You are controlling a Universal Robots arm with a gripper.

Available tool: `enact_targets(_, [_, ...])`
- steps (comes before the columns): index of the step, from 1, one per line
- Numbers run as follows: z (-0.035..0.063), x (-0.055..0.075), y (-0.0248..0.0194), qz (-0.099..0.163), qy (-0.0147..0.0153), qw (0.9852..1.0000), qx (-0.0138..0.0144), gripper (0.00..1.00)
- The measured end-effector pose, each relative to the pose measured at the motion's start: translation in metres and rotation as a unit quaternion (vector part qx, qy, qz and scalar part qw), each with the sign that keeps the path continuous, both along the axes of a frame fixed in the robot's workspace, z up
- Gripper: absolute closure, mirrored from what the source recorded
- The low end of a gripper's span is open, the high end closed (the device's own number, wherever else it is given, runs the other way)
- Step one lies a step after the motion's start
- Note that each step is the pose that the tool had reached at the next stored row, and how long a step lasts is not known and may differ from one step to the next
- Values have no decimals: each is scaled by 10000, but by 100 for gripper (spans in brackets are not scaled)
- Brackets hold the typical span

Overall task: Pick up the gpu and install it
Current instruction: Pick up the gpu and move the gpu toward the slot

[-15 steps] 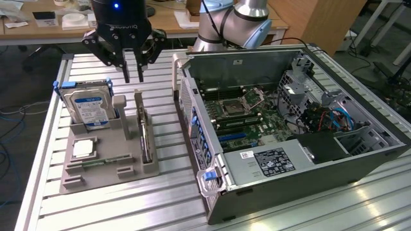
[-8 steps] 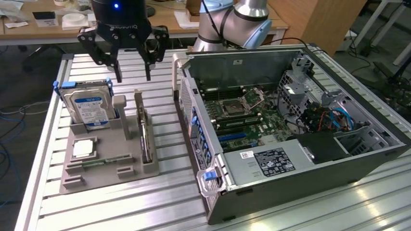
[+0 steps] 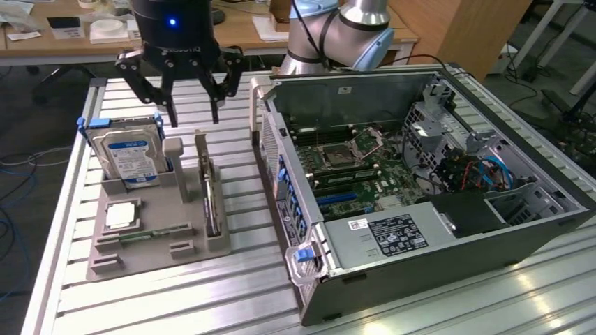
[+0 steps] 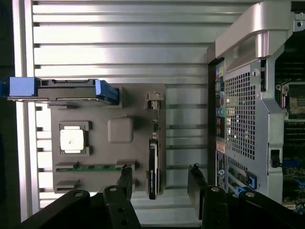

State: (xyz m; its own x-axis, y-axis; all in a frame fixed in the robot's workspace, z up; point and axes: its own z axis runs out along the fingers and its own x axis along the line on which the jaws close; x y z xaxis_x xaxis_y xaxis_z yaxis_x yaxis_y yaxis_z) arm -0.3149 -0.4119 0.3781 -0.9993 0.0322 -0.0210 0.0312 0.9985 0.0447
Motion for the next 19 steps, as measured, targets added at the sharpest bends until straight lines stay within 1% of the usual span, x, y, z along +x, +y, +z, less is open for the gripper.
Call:
enact_targets(6, [-109,0,0,15,3,10000,0,41])
enact_targets(19, [-346,0,0,31,30,10000,0,41])
